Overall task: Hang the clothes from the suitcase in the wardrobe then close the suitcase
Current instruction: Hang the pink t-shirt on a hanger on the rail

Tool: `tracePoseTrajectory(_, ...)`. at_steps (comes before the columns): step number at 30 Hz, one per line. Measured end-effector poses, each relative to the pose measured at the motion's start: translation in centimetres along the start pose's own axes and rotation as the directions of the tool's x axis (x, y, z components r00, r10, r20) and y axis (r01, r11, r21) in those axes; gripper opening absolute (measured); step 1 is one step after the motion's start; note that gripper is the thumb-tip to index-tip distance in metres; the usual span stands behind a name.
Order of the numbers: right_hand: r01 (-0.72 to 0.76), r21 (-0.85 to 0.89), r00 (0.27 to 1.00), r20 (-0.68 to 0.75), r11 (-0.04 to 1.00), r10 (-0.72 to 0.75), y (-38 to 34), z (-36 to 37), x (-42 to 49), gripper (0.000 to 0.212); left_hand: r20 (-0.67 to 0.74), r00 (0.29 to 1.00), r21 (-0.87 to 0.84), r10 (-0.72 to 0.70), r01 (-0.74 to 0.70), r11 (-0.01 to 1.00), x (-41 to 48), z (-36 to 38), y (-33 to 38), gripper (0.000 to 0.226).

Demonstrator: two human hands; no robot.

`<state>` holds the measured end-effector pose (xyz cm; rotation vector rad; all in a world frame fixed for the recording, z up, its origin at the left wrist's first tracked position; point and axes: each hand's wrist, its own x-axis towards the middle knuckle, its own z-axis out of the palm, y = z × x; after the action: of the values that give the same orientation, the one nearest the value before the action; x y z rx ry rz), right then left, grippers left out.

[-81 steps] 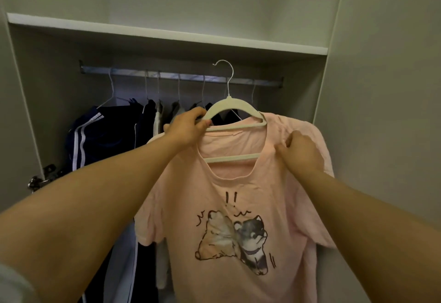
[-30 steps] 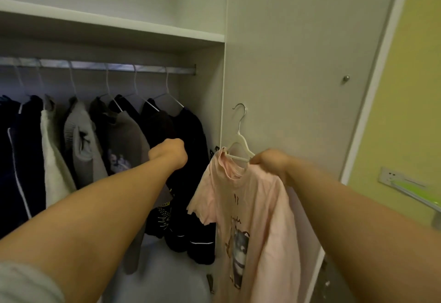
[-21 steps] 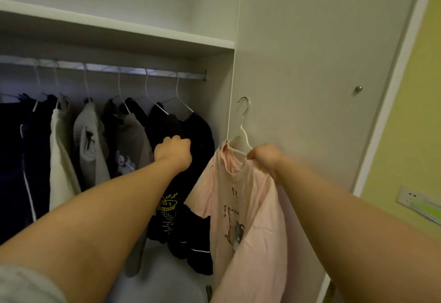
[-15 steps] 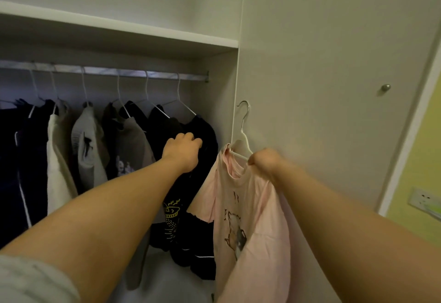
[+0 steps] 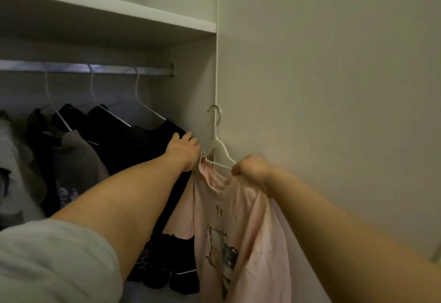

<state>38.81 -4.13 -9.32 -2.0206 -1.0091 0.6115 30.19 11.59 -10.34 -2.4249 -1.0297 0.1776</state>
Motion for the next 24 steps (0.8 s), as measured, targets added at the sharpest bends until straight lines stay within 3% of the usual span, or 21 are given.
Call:
tracePoseTrajectory(10, 0.002, -0.118, 1.000, -0.025, 0.993, -0.005, -1.7, -0.6, 1.6, 0.034, 0.150, 0.988, 0.216, 0.026, -0.058, 0.975, 4.4, 2.8, -2.1, 0.063)
tracePoseTrajectory(15, -0.006, -0.166, 1.000, -0.026, 0.986, 0.001, -1.8, -0.6, 1.8, 0.033, 0.030, 0.998, 0.202, 0.047, -0.052, 0.978, 5.6, 3.2, -2.2, 0.064)
tracePoseTrajectory(24, -0.036, -0.134, 0.999, -0.045, 0.990, 0.030, -1.8, 0.3, 2.6, 0.033, 0.130, 0.991, 0.299, -0.041, 0.001, 0.954, 6.8, 3.0, -1.1, 0.052)
